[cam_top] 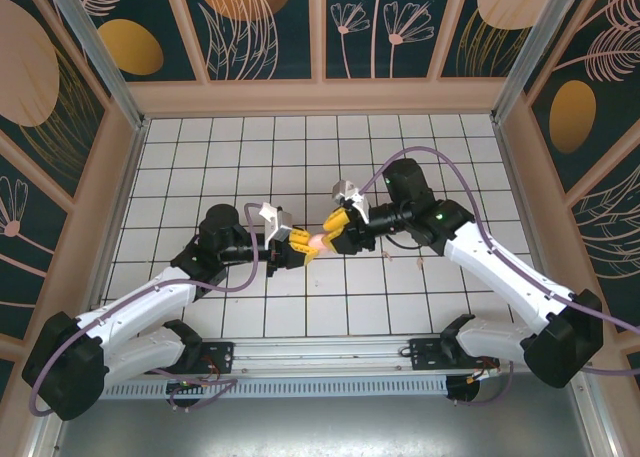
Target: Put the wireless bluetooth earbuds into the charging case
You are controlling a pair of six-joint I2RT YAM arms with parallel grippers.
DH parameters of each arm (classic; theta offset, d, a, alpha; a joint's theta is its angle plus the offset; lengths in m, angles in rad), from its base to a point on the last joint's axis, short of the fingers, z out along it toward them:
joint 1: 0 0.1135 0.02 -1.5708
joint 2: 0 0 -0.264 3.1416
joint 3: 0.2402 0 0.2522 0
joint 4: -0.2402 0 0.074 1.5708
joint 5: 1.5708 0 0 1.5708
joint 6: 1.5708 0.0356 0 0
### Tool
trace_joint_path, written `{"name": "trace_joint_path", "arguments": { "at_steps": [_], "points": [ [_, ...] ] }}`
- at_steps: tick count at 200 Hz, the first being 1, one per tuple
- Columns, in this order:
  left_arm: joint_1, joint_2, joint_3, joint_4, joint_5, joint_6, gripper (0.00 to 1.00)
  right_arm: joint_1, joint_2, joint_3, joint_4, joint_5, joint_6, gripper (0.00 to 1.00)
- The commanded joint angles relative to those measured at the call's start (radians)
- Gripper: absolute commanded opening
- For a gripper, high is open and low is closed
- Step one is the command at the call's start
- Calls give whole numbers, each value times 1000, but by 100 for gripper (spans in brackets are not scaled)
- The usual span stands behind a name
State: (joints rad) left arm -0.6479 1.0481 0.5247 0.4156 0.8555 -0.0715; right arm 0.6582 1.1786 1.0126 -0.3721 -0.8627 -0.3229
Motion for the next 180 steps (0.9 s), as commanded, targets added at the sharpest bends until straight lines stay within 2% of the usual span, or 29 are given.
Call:
{"name": "trace_joint_path", "arguments": {
  "at_steps": [1,25,88,180],
  "points": [
    [-4,-7,-2,37,13,6,20,-9,-19,-10,44,-43,20,44],
    [-3,-5,-5,50,11,-3,20,-9,-5,-11,36,-84,20,48],
    [-3,-4,-6,71,9,-19,21,-8,24,-12,21,-90,26,54],
    [-3,-8,-9,79,19,-25,20,-38,-5,-38,103,46,120,56]
  ]
}}
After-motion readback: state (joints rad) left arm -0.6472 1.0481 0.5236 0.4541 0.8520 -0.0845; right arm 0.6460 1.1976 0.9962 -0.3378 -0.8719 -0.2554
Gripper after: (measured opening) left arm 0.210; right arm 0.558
